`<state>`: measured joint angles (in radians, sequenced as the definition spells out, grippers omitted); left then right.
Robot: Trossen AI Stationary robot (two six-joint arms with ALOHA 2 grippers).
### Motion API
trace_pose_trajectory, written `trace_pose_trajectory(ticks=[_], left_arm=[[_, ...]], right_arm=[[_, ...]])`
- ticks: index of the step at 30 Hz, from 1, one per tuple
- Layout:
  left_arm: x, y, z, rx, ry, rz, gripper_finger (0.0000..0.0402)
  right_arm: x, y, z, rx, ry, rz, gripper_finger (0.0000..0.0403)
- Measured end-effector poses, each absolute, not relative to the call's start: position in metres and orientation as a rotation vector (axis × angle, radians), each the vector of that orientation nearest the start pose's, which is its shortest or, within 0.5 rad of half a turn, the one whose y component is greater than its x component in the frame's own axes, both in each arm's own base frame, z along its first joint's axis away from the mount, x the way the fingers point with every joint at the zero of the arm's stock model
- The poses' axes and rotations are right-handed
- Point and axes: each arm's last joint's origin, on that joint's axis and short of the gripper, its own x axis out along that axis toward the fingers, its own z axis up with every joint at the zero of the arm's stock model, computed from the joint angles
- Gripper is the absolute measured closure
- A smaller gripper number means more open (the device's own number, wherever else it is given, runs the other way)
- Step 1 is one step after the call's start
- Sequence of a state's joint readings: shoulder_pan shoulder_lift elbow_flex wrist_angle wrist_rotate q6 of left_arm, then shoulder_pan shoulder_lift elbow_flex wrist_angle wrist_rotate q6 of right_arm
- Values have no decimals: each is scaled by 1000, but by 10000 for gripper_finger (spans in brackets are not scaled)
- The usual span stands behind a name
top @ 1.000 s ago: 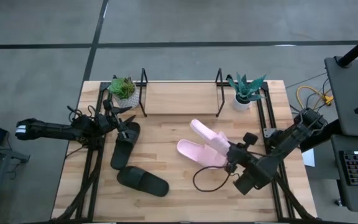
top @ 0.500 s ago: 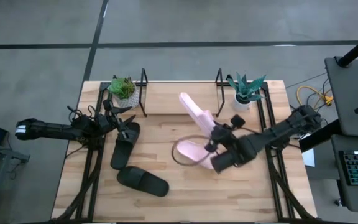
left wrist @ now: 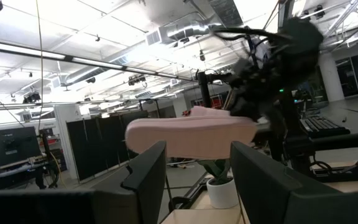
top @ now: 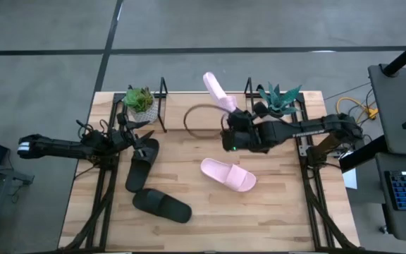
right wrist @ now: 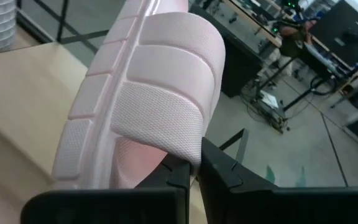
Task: Pick and place slides into the shelf
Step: Put the right pink slipper on the shelf
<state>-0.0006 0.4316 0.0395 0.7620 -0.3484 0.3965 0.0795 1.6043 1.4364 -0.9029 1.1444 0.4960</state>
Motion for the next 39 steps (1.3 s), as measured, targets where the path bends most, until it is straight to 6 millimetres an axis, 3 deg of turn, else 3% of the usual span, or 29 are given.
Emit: trace_pose_trajectory(ticks=[5, 11, 21, 27, 39], left_arm=[[118, 10, 210, 324, -292, 411, 237], [118, 10, 210, 324, -292, 411, 237], [118, 10, 210, 324, -292, 411, 237], [118, 10, 210, 324, -291, 411, 237], [118, 10, 210, 324, -290, 411, 237]], right_arm=[[328, -24, 313, -200, 648, -1166, 391], [340, -44, 294, -222, 720, -1212, 391], [372, -56, 260, -368, 897, -1186, 392], [372, -61, 234, -513, 1085, -1184, 392], [370, -69, 201, -560, 1235, -1206, 392]])
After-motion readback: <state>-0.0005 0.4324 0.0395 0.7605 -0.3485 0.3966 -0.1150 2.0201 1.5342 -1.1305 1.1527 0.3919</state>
